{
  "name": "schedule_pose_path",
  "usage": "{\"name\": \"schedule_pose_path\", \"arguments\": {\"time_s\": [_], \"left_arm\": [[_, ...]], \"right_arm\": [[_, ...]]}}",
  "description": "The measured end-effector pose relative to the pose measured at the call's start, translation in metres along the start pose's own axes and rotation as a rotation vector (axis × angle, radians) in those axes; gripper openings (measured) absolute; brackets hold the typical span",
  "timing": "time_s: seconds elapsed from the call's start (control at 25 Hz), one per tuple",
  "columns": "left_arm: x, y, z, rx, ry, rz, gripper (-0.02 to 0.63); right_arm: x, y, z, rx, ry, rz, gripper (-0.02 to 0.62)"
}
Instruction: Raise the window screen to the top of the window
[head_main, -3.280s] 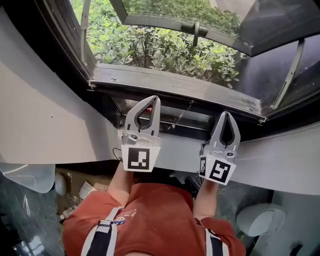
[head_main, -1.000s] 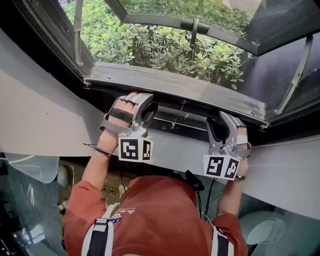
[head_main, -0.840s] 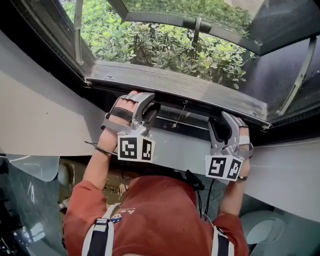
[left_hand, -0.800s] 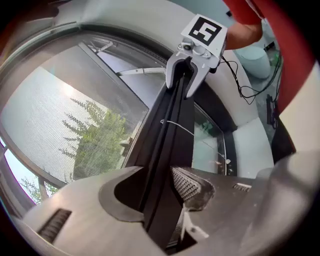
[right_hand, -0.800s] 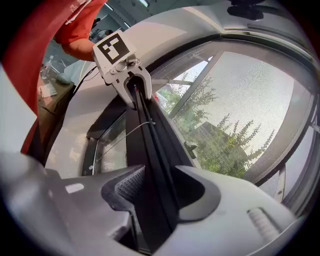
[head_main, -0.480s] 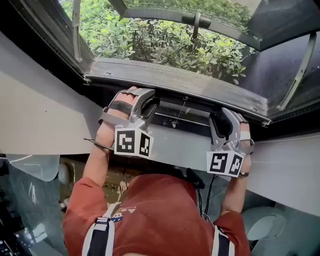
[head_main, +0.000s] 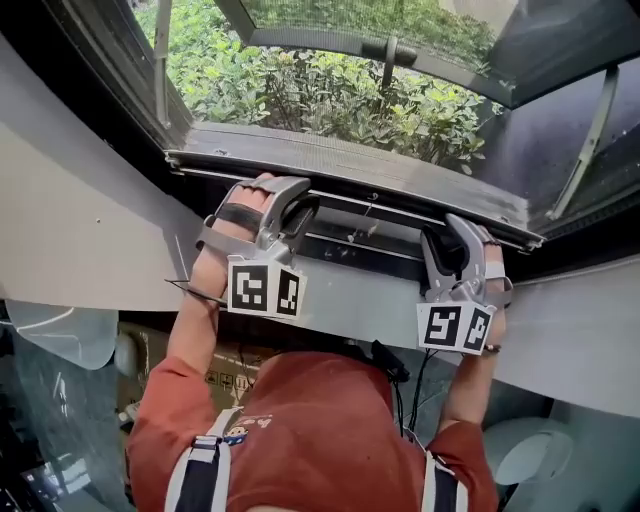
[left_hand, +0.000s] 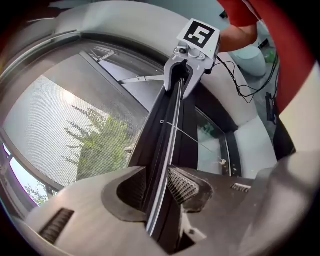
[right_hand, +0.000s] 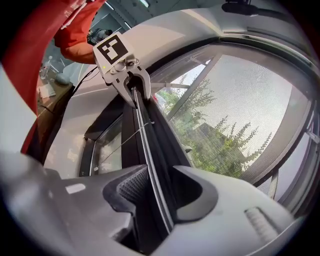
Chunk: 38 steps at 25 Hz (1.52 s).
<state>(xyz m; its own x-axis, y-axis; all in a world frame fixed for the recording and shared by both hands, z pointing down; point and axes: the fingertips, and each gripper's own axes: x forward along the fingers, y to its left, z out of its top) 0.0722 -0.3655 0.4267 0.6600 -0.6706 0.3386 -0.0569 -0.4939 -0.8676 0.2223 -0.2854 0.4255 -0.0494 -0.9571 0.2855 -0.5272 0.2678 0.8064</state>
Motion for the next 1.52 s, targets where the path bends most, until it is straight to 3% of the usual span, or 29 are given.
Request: {"name": "schedule_pose_path", "arguments": {"time_s": [0.12,0.32,0.84,1.52], "left_arm": [[0.0,0.011,0.002,0.016,-0.006,0.068,0.083],[-0.006,0.03,0.009,0.024,-0.022,0.142,0.068],[-0.018,0.087,0.031,0.038,-0.075,0.348,0.071],[-0.05,0.174,0.065,0.119,-0.145,0.532,0.081]], "right_arm": [[-0.001,-0.01,0.002,-0.011,-0.013,-0.052,0.126],[-0.006,-0.031,0.012,-0.04,-0.039,-0.133,0.075],[-0.017,-0.084,0.04,-0.119,-0.092,-0.265,0.074],[-0.041,-0.164,0.091,-0.212,-0.156,-0.393,0.072]]}}
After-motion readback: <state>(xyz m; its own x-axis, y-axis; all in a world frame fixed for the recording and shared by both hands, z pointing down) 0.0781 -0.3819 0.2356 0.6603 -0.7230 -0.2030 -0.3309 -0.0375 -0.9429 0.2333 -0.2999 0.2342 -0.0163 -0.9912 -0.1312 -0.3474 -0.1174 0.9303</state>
